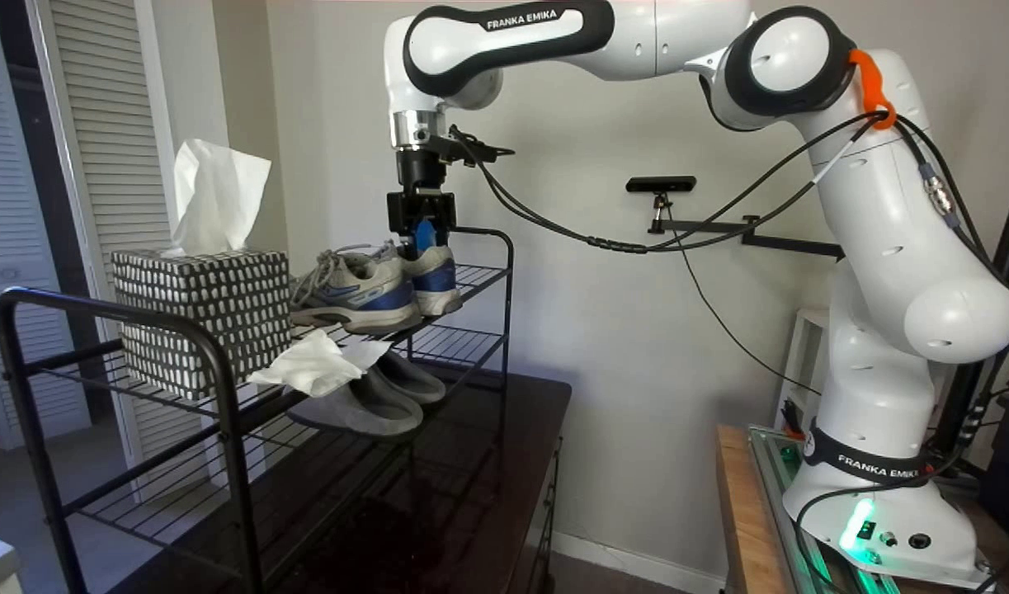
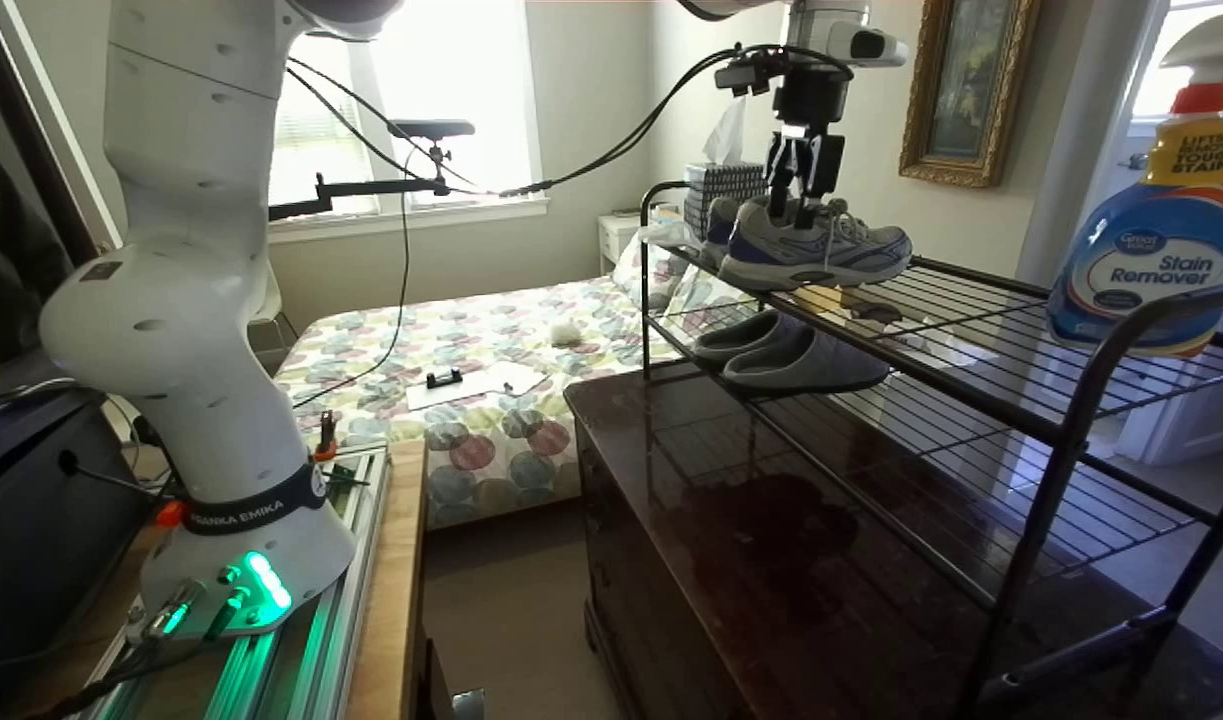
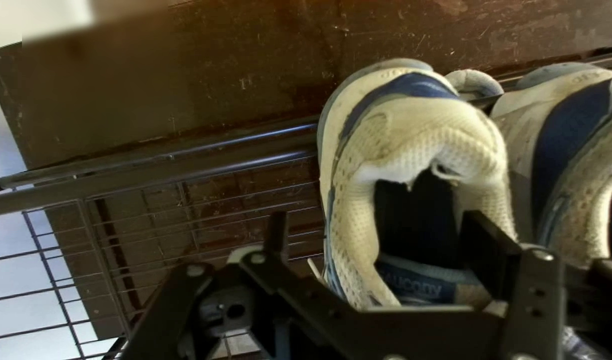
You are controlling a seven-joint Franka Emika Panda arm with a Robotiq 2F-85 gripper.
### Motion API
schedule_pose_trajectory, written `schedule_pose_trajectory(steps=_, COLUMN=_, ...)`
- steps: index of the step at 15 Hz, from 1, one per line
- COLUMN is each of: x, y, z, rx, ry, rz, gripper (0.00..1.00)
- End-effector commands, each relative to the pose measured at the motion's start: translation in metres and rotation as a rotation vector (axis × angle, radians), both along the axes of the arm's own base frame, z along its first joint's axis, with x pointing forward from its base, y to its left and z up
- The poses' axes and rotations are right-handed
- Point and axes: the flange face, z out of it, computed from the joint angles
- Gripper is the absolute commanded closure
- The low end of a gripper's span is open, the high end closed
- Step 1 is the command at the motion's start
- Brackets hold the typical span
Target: Put the right shoe next to the left one
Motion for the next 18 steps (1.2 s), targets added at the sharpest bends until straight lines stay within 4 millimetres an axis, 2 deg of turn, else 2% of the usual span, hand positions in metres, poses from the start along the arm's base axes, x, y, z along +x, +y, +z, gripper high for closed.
schedule_pose_trajectory(steps=1, x=-0.013, y=0.005, z=0.037, rx=0.018, ry=-0.002, rz=-0.008, gripper=0.00)
schedule_pose_trajectory(steps=6, x=-0.054, y=-0.002, z=0.105, rx=0.021, ry=-0.111, rz=0.001, gripper=0.00)
schedule_pose_trajectory(steps=9, x=-0.091, y=-0.012, z=0.126, rx=0.030, ry=-0.115, rz=0.078, gripper=0.00)
schedule_pose_trajectory(steps=13, x=-0.138, y=-0.021, z=0.124, rx=0.050, ry=-0.122, rz=0.162, gripper=0.00)
schedule_pose_trajectory(steps=16, x=-0.159, y=-0.024, z=0.116, rx=0.030, ry=-0.184, rz=0.065, gripper=0.00)
schedule_pose_trajectory(steps=18, x=-0.174, y=-0.023, z=0.104, rx=0.057, ry=-0.212, rz=0.025, gripper=0.00)
